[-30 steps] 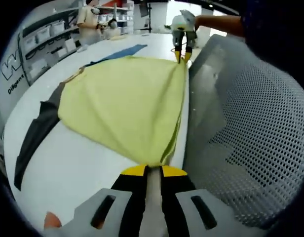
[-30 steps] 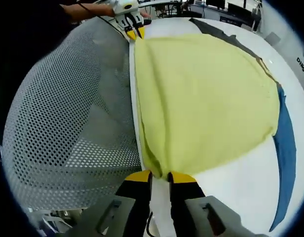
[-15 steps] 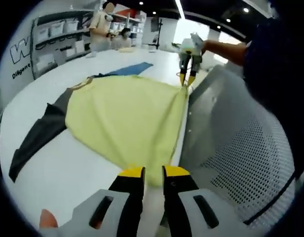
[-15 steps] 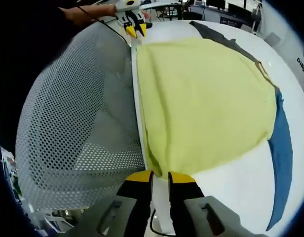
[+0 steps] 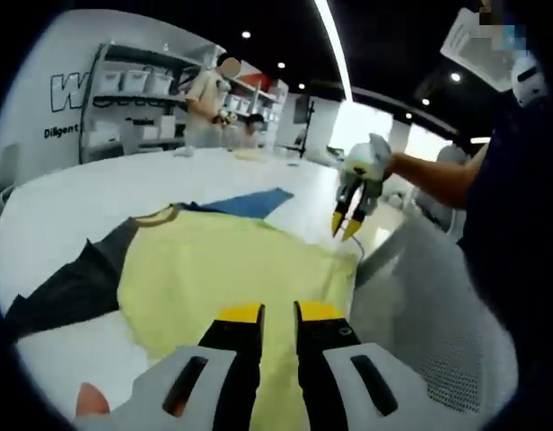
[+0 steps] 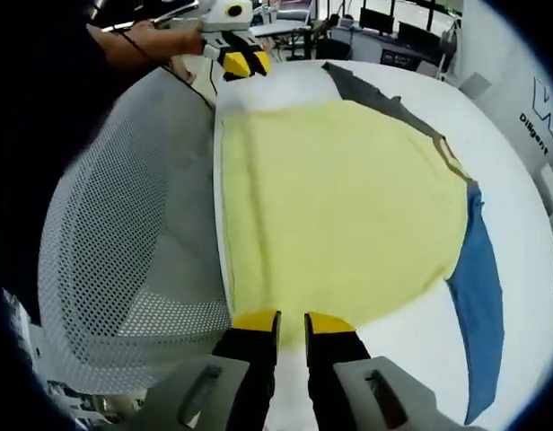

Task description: Fold the garment on the visible template until the final outline fits inside the template.

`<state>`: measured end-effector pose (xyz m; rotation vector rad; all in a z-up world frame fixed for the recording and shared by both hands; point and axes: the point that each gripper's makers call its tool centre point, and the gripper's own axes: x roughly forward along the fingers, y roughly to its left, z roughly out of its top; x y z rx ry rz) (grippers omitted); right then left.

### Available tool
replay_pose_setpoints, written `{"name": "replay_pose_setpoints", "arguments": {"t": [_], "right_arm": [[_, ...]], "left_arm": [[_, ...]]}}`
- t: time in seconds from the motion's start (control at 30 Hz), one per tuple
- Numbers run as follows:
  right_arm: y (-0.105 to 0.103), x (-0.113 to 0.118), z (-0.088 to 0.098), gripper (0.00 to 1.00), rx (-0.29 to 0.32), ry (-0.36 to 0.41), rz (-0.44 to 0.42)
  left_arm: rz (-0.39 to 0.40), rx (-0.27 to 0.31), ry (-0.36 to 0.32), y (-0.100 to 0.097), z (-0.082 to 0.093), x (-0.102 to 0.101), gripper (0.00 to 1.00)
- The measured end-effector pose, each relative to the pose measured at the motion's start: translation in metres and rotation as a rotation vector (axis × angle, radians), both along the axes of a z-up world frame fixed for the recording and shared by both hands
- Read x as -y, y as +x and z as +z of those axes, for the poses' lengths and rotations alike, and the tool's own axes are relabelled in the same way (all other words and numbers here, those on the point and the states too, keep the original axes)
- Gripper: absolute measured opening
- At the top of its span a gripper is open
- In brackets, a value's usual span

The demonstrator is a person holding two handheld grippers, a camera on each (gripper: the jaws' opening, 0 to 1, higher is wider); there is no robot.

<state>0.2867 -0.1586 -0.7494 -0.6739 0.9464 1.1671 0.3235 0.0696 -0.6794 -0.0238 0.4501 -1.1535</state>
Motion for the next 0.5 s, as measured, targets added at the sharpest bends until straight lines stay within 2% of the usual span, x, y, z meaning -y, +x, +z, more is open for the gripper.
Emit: {"name": "replay_pose_setpoints", "arguments": {"t": [0.17, 0.2, 0.23, 0.27, 0.33, 0.4, 0.43, 0.5], "right_arm": [[0.014, -0.007, 0.005, 0.06, 0.044, 0.058, -0.074], [0.015, -0.009, 0.006, 0.06, 0.05, 0.069, -0.084], [0.018, -0.011, 0.007, 0.06, 0.06, 0.09, -0.107], [0.02, -0.011, 0.008, 0.06, 0.066, 0.102, -0.124], [0.027, -0.01, 0.012, 0.06, 0.101, 0.133, -0.179], [0.034, -0.003, 0.014, 0.06, 0.129, 0.15, -0.235], [0.037, 0.002, 0.015, 0.06, 0.142, 0.153, -0.257], [0.042, 0.014, 0.014, 0.05, 0.157, 0.144, -0.31]], "left_arm": [[0.128, 0.047, -0.005, 0.027, 0.012, 0.004, 0.09], [0.148, 0.07, 0.001, 0.031, 0.013, 0.004, 0.09], [0.194, 0.061, 0.039, 0.034, 0.011, 0.0, 0.1], [0.203, 0.065, 0.046, 0.035, 0.012, 0.001, 0.11], [0.2, 0.048, 0.016, 0.026, 0.02, 0.008, 0.17], [0.247, 0.008, -0.001, 0.016, 0.026, 0.009, 0.25], [0.275, 0.021, 0.004, 0.004, 0.032, 0.011, 0.27], [0.295, 0.039, 0.029, -0.008, 0.032, 0.011, 0.29]]}}
